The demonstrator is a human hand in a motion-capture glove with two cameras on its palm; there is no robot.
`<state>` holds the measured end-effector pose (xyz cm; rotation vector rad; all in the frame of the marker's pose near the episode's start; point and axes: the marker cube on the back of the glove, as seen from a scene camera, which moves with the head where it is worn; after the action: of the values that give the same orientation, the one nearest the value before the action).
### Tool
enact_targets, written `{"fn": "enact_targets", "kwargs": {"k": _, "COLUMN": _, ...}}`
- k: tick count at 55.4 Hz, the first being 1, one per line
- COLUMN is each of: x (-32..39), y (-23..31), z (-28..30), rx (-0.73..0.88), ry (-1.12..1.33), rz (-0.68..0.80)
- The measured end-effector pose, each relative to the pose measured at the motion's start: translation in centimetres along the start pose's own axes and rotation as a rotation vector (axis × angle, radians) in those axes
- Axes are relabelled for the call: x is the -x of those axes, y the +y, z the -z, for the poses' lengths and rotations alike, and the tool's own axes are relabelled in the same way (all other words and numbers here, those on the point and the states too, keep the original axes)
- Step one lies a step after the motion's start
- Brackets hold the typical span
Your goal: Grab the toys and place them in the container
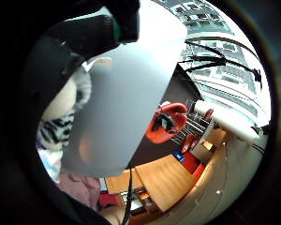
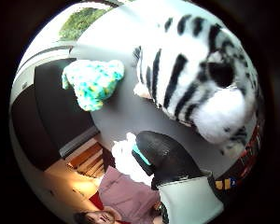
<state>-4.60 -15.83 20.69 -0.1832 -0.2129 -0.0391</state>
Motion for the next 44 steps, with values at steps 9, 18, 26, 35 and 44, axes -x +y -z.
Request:
{"fn": "enact_targets", "kwargs": {"k": 9, "x": 0.2, "y": -1.0, "z": -1.4, "rx": -0.073, "ry": 0.085, "rz": 0.004}}
{"fn": "enact_targets", "kwargs": {"k": 18, "x": 0.0, "y": -2.3, "z": -2.0, "rx": -0.097, "ry": 0.036, "rz": 0.023}}
{"fn": "enact_targets", "kwargs": {"k": 26, "x": 0.5, "y": -2.9, "z": -2.2, "rx": -0.146, "ry": -0.018, "rz": 0.063}}
{"fn": "enact_targets", "kwargs": {"k": 35, "x": 0.8, "y": -3.5, "z": -2.2, "rx": -0.234, "ry": -0.108, "rz": 0.102}}
{"fn": "enact_targets", "kwargs": {"k": 44, "x": 2.5, "y": -3.4, "z": -1.2, "rx": -0.235, "ry": -0.111, "rz": 0.098}}
